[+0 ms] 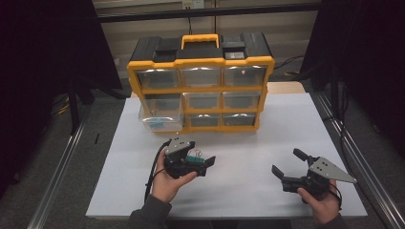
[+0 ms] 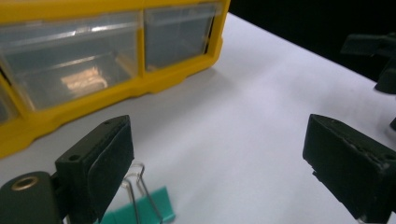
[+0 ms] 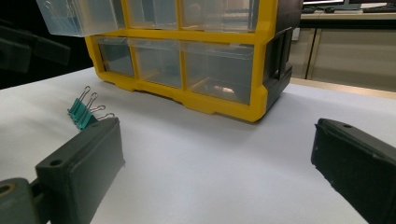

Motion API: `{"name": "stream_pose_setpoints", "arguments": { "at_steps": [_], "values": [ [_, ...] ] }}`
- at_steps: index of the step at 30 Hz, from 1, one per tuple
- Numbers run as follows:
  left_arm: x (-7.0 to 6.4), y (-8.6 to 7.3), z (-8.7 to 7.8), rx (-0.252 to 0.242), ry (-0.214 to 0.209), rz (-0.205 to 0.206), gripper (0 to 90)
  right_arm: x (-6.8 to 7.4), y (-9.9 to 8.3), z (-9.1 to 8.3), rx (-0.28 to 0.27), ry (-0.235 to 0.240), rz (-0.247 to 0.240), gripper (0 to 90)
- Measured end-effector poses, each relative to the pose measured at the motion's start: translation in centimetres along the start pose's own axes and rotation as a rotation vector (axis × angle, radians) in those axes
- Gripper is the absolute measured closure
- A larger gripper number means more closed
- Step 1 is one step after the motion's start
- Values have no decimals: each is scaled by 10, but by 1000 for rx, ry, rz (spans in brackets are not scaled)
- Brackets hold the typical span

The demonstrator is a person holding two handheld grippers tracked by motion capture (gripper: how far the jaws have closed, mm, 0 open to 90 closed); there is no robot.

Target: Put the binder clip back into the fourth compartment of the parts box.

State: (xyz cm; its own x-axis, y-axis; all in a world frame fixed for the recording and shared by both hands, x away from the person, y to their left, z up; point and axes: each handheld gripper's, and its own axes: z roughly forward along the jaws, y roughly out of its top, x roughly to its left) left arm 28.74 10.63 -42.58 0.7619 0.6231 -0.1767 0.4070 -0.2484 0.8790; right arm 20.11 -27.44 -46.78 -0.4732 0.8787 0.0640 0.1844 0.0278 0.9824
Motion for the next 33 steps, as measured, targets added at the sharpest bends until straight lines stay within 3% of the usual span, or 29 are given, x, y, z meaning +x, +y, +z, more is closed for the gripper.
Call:
{"name": "stream_pose_setpoints", "arguments": {
  "at_steps": [3,14,20,24,29,30,33],
  "values": [
    [4,-6,1,18,13,1,89,0,0,0,2,3,-2,19],
    [24,-26,5,74,124,-29,90,1,1,0,0,7,-3,19],
    [24,-31,10,117,124,-1,127,1,1,0,0,10,-9,20],
    [30,-35,9,136,167,-9,128,1,1,0,1,14,-7,20],
    [36,-40,7,116,226,-60,175,1,1,1,-2,12,-5,20],
    [39,-40,5,142,234,-43,194,1,1,1,-2,12,-6,20],
    [43,-42,3,154,278,-49,248,2,1,1,-2,13,-3,20]
  ]
}}
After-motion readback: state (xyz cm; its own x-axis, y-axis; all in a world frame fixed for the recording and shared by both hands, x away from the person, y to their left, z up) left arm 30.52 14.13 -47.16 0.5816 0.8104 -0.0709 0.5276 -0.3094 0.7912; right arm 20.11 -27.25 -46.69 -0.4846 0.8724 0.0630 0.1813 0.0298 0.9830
